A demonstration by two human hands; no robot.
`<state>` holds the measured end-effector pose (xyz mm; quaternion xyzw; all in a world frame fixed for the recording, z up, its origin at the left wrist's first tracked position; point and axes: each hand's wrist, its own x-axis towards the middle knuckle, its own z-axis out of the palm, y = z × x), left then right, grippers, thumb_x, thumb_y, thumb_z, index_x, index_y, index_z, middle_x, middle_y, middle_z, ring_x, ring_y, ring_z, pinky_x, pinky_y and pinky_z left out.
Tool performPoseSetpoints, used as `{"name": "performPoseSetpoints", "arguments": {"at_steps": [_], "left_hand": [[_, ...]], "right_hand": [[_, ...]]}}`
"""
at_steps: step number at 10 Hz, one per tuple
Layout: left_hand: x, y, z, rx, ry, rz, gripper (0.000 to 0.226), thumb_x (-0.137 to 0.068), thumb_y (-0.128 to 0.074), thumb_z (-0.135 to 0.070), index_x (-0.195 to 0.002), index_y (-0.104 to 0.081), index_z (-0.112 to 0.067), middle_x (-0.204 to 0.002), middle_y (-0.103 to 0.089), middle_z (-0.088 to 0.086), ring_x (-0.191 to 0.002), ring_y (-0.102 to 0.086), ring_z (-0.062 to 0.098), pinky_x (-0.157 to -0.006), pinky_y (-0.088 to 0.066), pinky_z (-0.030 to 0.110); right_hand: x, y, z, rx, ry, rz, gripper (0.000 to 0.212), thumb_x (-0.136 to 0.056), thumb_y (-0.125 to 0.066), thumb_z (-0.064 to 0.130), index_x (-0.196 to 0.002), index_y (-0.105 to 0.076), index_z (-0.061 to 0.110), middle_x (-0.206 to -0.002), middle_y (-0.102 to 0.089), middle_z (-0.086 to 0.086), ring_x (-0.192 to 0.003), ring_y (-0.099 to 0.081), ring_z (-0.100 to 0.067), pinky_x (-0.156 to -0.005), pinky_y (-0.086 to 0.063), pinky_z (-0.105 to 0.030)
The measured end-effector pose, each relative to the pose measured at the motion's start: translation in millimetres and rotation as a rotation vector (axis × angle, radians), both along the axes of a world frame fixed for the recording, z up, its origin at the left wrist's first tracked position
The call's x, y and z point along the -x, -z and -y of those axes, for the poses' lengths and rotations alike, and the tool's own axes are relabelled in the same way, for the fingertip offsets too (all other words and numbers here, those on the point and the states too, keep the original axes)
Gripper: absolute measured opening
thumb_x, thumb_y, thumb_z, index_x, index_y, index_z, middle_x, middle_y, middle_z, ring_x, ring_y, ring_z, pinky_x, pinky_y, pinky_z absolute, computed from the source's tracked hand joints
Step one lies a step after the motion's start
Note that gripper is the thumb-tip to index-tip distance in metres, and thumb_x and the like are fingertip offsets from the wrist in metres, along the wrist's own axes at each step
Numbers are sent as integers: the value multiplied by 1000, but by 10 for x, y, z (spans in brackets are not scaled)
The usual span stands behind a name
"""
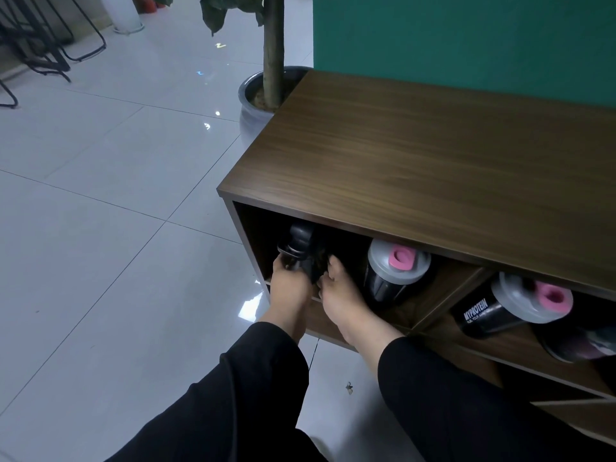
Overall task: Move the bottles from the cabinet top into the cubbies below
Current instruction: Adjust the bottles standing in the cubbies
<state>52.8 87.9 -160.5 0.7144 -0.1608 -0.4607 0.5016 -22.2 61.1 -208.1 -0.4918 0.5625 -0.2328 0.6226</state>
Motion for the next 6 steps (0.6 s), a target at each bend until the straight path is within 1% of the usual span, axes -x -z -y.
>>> {"name": "performPoseSetpoints", "arguments": {"at_steps": [1,2,3,4,5,6], "left_hand": [[35,-5,-27,-124,6,-78,57,-77,-49,-14,-133,-55,-6,-105,-69,16,-81,-63,30,-77,-53,39],[141,-47,-74,-236,59,-206,34,-79,-51,-13,-107,-68,-2,-84,-62,17,-60,-52,25,-61,-44,33],[384,-167,-104,-181,2,-331,18,-98,-49,-15,-93,-65,-11,-81,-63,9,-76,-59,27,-71,-47,33],[569,-269,-177,-95,-33,-318,25,-103,-47,-19,-83,-61,-12,-80,-62,9,-81,-59,26,-81,-45,33],[715,-415,-293,-85,-50,-289,27,-102,-48,-18,-86,-64,-4,-75,-61,13,-70,-59,26,-71,-47,34],[940,-615,-545,-48,-45,-350,33,-104,-47,-22,-84,-67,-3,-66,-68,14,-66,-65,27,-61,-50,31]], "right_hand": [[51,-116,-132,6,49,-14,60,-97,-37,21,-156,-26,30,-159,-34,1,-142,-38,-16,-110,-30,-26],[139,-179,-192,-78,141,90,45,-105,-37,13,-147,-39,28,-144,-48,-2,-126,-51,-16,-95,-39,-23],[153,-255,-285,-86,141,40,20,-104,-41,24,-103,-59,17,-100,-54,-5,-84,-54,-15,-75,-41,-26],[275,-394,-443,-51,151,141,31,-103,-41,32,-106,-64,11,-102,-64,-3,-98,-60,-19,-91,-46,-34],[526,-612,-636,-29,184,140,32,-103,-42,39,-90,-70,27,-94,-74,3,-100,-69,-18,-94,-51,-36],[938,-794,-864,68,113,114,30,-102,-44,39,-92,-72,41,-101,-77,12,-105,-69,-7,-99,-52,-33]]}}
